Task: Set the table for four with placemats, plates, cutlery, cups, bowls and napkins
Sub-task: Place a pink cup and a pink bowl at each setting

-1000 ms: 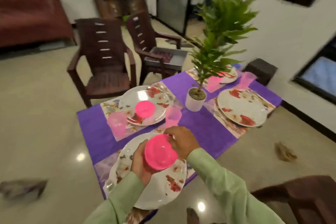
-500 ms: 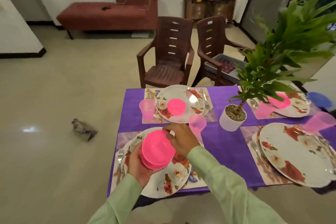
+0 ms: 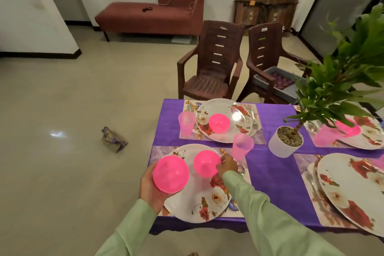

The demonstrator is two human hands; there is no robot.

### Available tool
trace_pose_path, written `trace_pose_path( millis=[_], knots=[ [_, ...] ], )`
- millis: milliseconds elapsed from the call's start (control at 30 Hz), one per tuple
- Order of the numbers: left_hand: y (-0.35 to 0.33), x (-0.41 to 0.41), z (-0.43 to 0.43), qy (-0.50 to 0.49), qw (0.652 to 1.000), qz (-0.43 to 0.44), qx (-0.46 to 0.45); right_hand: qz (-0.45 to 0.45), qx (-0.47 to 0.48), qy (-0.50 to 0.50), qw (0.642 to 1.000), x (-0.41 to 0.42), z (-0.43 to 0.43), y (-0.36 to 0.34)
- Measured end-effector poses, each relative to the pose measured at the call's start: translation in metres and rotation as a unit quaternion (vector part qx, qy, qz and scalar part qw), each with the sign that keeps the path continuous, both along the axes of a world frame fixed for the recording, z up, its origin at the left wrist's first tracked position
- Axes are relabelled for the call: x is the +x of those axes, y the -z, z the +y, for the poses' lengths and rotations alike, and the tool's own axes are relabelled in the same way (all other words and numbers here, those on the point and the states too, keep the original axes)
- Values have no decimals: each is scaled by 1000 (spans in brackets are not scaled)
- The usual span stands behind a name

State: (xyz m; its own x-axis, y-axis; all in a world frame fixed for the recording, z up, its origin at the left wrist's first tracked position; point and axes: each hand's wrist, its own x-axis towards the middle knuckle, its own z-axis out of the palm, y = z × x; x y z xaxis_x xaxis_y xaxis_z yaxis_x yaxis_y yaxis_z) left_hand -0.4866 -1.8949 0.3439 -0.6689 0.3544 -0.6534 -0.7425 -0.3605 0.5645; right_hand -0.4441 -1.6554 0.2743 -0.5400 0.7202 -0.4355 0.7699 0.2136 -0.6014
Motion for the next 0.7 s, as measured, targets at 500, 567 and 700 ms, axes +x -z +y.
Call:
trace_pose_path(
  millis=[500, 567, 700],
  knots=[
    [2, 18, 43, 55, 998, 18, -4, 102, -28, -31, 994, 39, 25, 2],
    [-4, 25, 66, 74, 997, 16, -10, 177, -34, -40, 983, 57, 32, -30],
    [-14, 45, 123, 120, 993, 16, -12, 216, -43, -128, 967, 89, 61, -79]
  ],
)
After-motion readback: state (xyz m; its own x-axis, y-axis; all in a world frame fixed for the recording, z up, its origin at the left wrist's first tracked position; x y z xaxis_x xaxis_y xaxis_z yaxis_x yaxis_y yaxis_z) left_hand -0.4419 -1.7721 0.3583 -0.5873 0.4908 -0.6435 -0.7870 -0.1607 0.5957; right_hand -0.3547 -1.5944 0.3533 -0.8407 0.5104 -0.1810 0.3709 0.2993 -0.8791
